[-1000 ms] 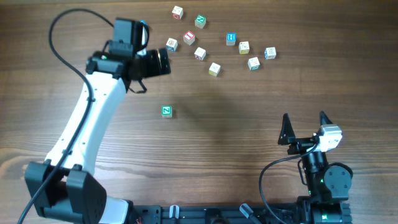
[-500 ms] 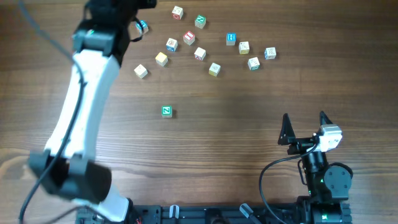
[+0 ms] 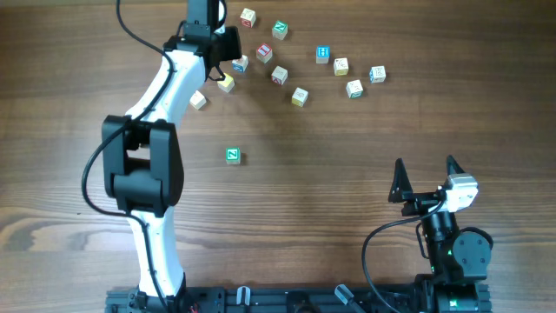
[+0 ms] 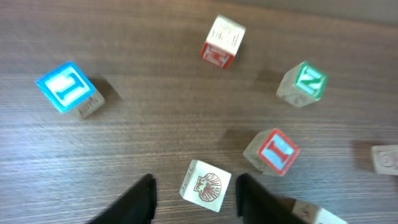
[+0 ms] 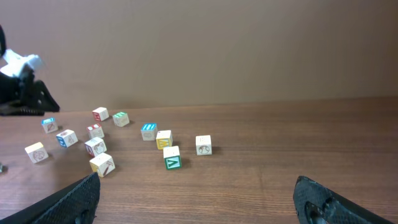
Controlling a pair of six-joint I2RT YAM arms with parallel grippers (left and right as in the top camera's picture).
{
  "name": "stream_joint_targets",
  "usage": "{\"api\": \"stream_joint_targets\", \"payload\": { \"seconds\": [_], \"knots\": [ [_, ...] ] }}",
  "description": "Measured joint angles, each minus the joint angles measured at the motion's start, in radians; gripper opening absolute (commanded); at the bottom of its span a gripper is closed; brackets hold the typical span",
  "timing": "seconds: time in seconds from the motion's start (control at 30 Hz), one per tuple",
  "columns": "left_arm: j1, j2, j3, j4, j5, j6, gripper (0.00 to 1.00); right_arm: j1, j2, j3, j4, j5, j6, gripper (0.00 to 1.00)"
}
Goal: Form a horizontal line
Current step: 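Move the left gripper back to the cluster over a red-lettered block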
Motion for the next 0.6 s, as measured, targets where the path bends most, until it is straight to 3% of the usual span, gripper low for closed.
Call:
{"api": "stream_joint_targets", "payload": {
  "seconds": [0.13, 0.23, 0.33, 0.4, 0.6],
  "knots": [
    [-0.003, 0.068, 0.0, -0.008, 0.026, -0.001, 0.81, 0.0, 0.0, 0.0, 0.0, 0.0, 0.0, 1.0],
    [-0.003, 0.091, 0.0, -0.008, 0.038, 0.004, 0.81, 0.0, 0.0, 0.0, 0.0, 0.0, 0.0, 1.0],
    [-0.003, 0.096, 0.0, -0.006, 0.045, 0.011, 0.77, 0.0, 0.0, 0.0, 0.0, 0.0, 0.0, 1.0],
    [-0.003, 0.106, 0.0, -0.005, 0.052, 0.028, 0.62, 0.0, 0.0, 0.0, 0.0, 0.0, 0.0, 1.0],
    [-0.003, 0.121, 0.0, 0.003, 0.058, 0.048, 0.49, 0.0, 0.0, 0.0, 0.0, 0.0, 0.0, 1.0]
  ]
}}
